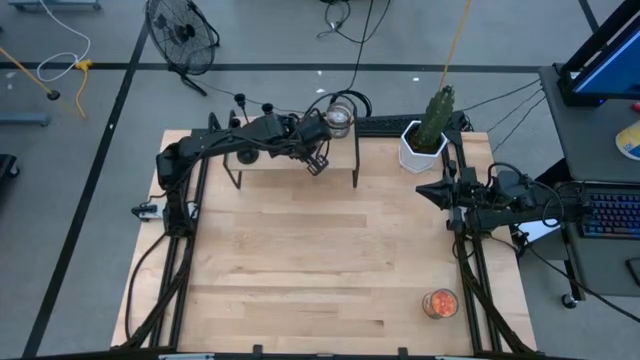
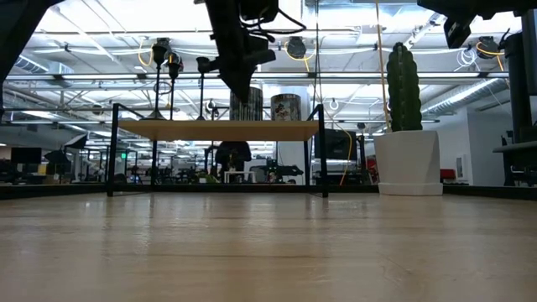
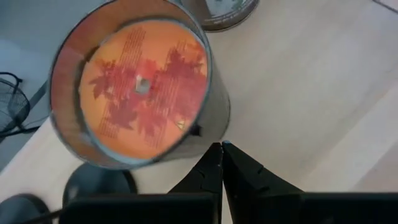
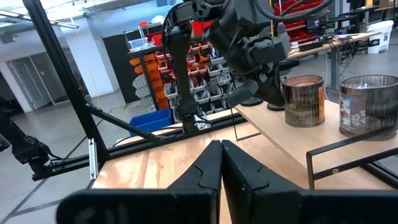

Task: Pick & Place candle stick holders
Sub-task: Put the left orange scented candle on the shelf

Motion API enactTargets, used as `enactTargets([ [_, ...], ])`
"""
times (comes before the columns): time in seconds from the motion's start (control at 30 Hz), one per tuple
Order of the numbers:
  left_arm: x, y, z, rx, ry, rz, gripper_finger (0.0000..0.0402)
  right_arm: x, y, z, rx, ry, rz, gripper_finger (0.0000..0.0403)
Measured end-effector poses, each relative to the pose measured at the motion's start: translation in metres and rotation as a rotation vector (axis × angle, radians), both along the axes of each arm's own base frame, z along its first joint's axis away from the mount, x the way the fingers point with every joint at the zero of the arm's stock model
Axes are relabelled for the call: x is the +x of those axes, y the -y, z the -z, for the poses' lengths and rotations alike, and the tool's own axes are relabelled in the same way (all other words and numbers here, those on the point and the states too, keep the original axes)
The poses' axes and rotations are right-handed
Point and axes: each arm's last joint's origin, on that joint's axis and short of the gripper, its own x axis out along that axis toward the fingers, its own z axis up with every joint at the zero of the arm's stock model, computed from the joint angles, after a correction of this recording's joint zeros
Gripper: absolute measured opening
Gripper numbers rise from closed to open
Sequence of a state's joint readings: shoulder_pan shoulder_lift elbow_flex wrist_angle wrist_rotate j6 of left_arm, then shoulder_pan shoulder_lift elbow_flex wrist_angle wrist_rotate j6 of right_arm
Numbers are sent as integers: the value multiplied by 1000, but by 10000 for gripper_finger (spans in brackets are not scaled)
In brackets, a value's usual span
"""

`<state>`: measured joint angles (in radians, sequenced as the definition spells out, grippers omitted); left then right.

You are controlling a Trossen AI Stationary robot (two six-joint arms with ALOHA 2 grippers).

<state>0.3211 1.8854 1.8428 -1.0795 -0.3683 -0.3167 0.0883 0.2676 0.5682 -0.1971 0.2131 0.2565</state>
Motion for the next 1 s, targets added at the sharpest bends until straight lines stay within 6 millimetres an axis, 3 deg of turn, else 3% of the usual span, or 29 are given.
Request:
enactTargets([
  [0.47, 2, -26, 6, 44, 1, 22, 5, 0, 0, 0, 17, 2, 0, 4],
  [1.0, 4, -38, 4, 84, 44, 27, 19, 0, 0, 0, 19, 2, 0, 4],
])
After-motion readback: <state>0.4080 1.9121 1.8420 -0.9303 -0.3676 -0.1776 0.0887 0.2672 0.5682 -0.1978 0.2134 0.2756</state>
